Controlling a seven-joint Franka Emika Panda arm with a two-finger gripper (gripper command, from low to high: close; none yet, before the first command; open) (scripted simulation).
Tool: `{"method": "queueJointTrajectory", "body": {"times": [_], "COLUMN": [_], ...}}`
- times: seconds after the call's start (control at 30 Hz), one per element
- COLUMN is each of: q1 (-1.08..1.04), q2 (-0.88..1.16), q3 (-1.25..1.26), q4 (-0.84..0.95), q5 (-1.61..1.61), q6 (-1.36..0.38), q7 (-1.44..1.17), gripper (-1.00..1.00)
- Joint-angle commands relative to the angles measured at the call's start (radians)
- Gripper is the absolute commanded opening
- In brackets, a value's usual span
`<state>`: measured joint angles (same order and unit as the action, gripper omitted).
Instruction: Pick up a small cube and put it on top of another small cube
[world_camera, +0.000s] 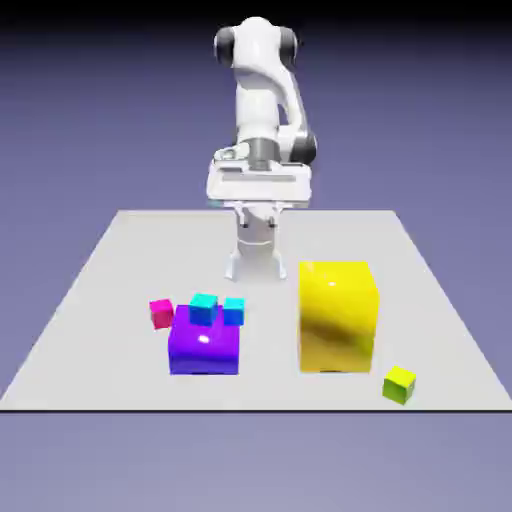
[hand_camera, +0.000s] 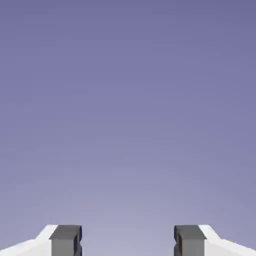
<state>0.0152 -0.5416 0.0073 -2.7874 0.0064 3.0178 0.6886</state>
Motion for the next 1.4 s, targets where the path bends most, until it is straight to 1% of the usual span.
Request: {"method": "queueJointTrajectory", "body": {"times": [0.0,1.37], "q1": [0.003,0.112], "q2": [0.024,0.989], "q3": [0.006,0.253], "q4": [0.019,0.787], "q5": [0.005,0.224], "q6": [-0.016,-0.669], "q7": [-0.044,-1.827], "gripper": [0.0,0.0]}}
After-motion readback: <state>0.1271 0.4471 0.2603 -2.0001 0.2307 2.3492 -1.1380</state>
